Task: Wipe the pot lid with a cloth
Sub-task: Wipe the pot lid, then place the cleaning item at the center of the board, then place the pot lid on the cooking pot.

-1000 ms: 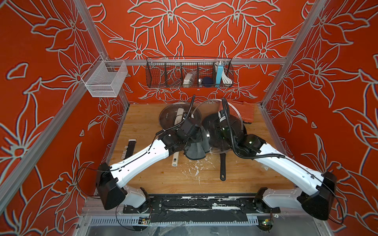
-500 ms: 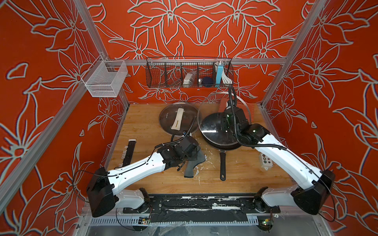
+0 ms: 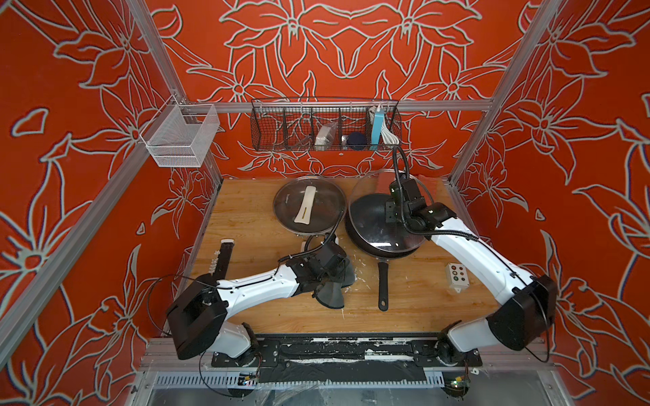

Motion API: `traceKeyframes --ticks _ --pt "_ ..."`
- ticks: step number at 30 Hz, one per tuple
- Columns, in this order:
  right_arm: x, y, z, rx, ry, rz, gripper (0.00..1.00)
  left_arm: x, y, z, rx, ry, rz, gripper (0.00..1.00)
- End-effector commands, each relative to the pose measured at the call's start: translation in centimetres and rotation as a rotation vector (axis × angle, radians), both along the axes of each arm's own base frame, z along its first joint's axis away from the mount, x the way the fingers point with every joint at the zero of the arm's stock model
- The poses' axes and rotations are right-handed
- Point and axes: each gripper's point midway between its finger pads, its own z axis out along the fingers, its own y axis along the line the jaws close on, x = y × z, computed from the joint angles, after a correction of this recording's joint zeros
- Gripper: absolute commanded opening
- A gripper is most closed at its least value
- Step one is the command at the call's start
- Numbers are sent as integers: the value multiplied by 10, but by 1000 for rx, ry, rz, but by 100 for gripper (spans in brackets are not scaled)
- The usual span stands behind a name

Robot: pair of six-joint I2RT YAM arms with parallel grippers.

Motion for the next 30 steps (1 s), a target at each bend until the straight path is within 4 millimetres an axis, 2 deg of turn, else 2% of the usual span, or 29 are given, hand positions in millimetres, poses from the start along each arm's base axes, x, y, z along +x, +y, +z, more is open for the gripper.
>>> traceKeyframes --ticks 1,3,4,6,11,17,25,30 --pt "25 6 42 110 -150 -39 0 5 -19 -1 -50 -46 -60 44" --pt "30 6 35 111 -138 -42 0 5 -20 -6 -40 -46 -73 66" --pt "32 5 32 111 -134 -47 0 5 -21 -8 -35 -47 -82 73" --pt "36 3 27 109 -124 -53 0 5 -22 -8 -28 -56 -99 99" --pt "44 -1 16 111 -100 -69 0 4 -16 7 -33 -113 -113 99" --pt "48 -1 7 107 -69 -75 0 -9 -4 56 -55 -251 -205 99" --pt "51 4 -7 111 -16 -73 0 -30 25 118 12 -317 -277 99" --pt "50 3 -12 100 7 -80 0 -38 50 151 1 -407 -240 99"
